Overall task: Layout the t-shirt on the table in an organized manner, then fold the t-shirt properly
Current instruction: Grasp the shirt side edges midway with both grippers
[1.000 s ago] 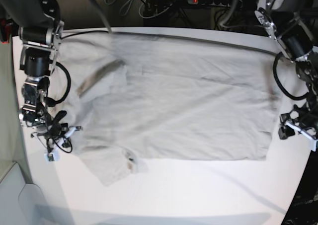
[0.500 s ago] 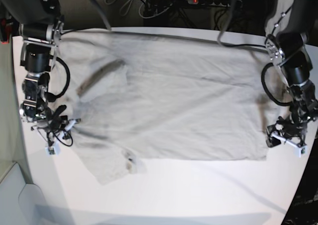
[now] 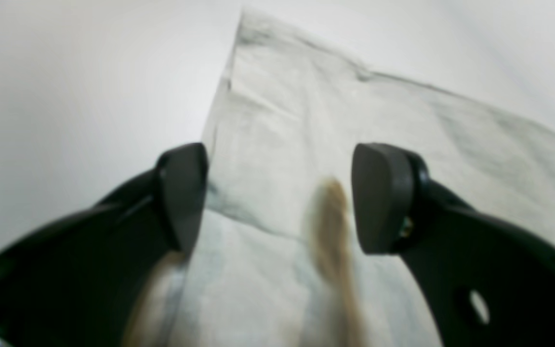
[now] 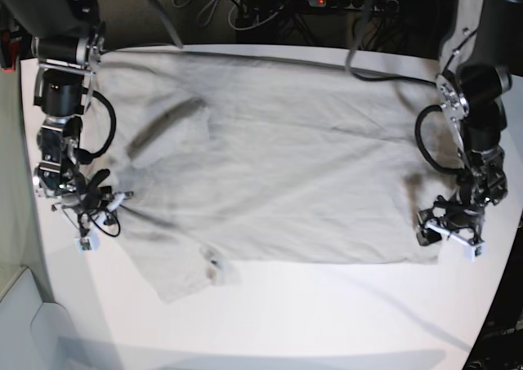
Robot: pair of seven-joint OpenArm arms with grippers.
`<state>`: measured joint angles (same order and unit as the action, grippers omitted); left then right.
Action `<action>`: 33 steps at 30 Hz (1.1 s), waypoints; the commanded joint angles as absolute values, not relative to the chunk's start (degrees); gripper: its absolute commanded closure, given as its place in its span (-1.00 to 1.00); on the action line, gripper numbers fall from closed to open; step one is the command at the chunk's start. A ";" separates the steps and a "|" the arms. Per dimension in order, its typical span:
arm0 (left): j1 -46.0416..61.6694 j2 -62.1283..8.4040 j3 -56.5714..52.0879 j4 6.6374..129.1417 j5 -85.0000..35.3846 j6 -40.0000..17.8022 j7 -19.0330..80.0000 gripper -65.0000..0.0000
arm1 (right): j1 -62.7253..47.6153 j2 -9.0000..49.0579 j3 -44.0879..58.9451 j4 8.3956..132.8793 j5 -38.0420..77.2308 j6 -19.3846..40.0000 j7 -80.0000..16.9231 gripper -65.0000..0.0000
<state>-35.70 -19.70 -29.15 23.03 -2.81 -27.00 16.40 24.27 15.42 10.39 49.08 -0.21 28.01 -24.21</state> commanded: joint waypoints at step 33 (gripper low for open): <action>-34.24 -20.88 -29.14 19.03 -3.65 -27.47 15.60 0.99 | 26.51 16.48 10.59 50.15 0.31 28.00 -22.90 1.00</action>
<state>-33.78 -20.51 -29.15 18.83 -4.58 -27.27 13.10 24.71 15.55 10.39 49.08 -0.19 28.03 -24.21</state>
